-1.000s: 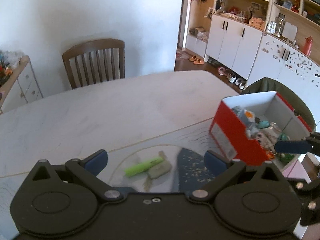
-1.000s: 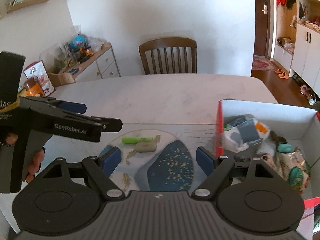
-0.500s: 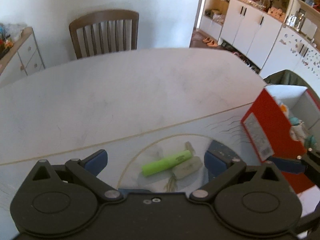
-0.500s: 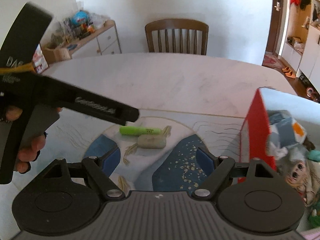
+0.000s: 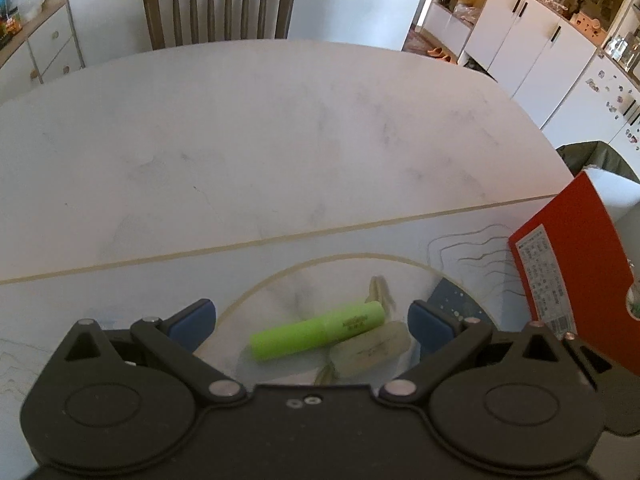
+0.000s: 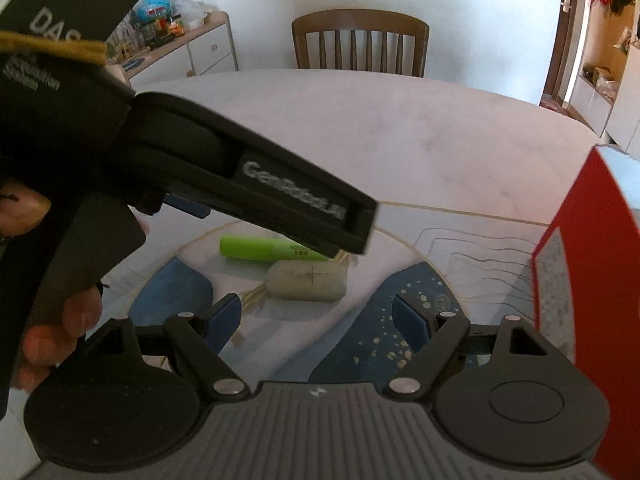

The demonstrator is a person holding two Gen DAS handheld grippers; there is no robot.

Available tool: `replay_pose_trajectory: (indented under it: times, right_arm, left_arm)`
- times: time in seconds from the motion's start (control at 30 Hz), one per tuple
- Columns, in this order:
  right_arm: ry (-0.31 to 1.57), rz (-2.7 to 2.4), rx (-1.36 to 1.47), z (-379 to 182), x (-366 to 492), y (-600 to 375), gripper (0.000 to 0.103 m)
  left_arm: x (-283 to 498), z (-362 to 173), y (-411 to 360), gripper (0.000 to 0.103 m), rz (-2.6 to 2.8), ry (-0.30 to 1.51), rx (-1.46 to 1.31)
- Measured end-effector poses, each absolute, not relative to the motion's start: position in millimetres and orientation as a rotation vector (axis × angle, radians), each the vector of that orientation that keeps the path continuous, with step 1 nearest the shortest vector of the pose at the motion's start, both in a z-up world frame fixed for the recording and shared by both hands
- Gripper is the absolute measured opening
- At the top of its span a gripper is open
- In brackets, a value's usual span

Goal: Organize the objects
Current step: 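Grasp the cream soap bar with the right tool while the left tool grasps the lime-green highlighter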

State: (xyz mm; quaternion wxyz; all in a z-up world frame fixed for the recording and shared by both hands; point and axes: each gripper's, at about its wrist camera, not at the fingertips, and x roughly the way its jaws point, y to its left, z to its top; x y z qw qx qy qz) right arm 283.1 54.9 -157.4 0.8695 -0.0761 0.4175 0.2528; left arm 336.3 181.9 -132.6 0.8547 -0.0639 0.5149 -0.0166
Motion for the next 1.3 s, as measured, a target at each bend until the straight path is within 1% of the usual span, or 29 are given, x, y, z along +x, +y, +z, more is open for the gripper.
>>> replay_pose_trajectory:
  times: [0.13,0.2,0.27,0.33,0.4,0.43,0.5,0.53,0.63,0.7,0.73,0.83,0.9,0.93,1.0,1.07,1.17,1.3]
  right_arm:
    - [0.869,0.529,-0.166,-164.8,289.4,59.5,0.083]
    - [0.866,0.53,-0.163,-165.9,291.6,61.6,0.082]
    - [0.863,0.529,-0.167,-167.2,292.3,64.7,0.079]
    - [0.866,0.53,-0.164,-168.9,293.1,66.6,0.077]
    - [0.869,0.54,-0.159,-169.9,293.4,68.5,0.073]
    - [0.87,0.544,-0.163,-170.3,293.5,69.7,0.068]
    - [0.861,0.546,-0.178,-170.5,292.4,71.9,0.063]
    - [0.857,0.551,-0.183,-171.1,291.2,72.5,0.059]
    - [0.854,0.551,-0.192,-170.5,289.4,73.0,0.051]
    - [0.856,0.554,-0.188,-170.0,288.4,71.9,0.051]
    - [0.857,0.552,-0.186,-170.1,287.3,71.7,0.051]
    - [0.866,0.553,-0.181,-169.6,286.8,67.7,0.051]
    - [0.875,0.549,-0.175,-168.8,285.7,63.2,0.051]
    - [0.88,0.546,-0.171,-168.2,285.0,60.2,0.051]
    - [0.891,0.54,-0.161,-167.4,284.0,54.0,0.051]
    - [0.901,0.532,-0.152,-165.8,282.2,47.0,0.051]
    - [0.909,0.526,-0.142,-160.9,278.3,38.5,0.051]
    - [0.918,0.514,-0.123,-150.4,271.6,32.3,0.051]
  left_arm:
    - [342.7,-140.4,183.4,0.095,-0.01,1.108,-0.157]
    - [344.3,-143.7,185.9,0.094,0.005,1.119,-0.182]
    - [345.1,-146.9,188.3,0.093,0.013,1.126,-0.203]
    - [343.9,-147.4,186.9,0.092,0.011,1.118,-0.187]
    - [343.3,-147.7,185.6,0.09,0.005,1.114,-0.173]
    - [343.1,-147.2,185.7,0.089,0.003,1.112,-0.173]
    - [342.9,-146.2,187.4,0.083,-0.002,1.11,-0.176]
    - [342.5,-145.3,187.0,0.076,0.003,1.109,-0.17]
    - [342.0,-144.2,186.9,0.069,0.006,1.106,-0.161]
    - [341.3,-143.4,186.6,0.062,0.006,1.101,-0.158]
    - [341.0,-143.1,186.5,0.056,0.004,1.096,-0.153]
    - [341.1,-143.8,188.0,0.055,-0.013,1.094,-0.145]
    - [340.6,-144.2,187.7,0.05,-0.044,1.086,-0.118]
    - [340.1,-144.4,186.8,0.044,-0.067,1.08,-0.097]
    - [339.1,-144.6,184.3,0.039,-0.107,1.076,-0.059]
    - [336.8,-144.5,182.5,0.028,-0.143,1.073,-0.034]
    - [333.2,-144.8,181.5,0.015,-0.177,1.062,0.0]
    - [327.8,-144.3,178.9,0.014,-0.196,1.045,0.03]
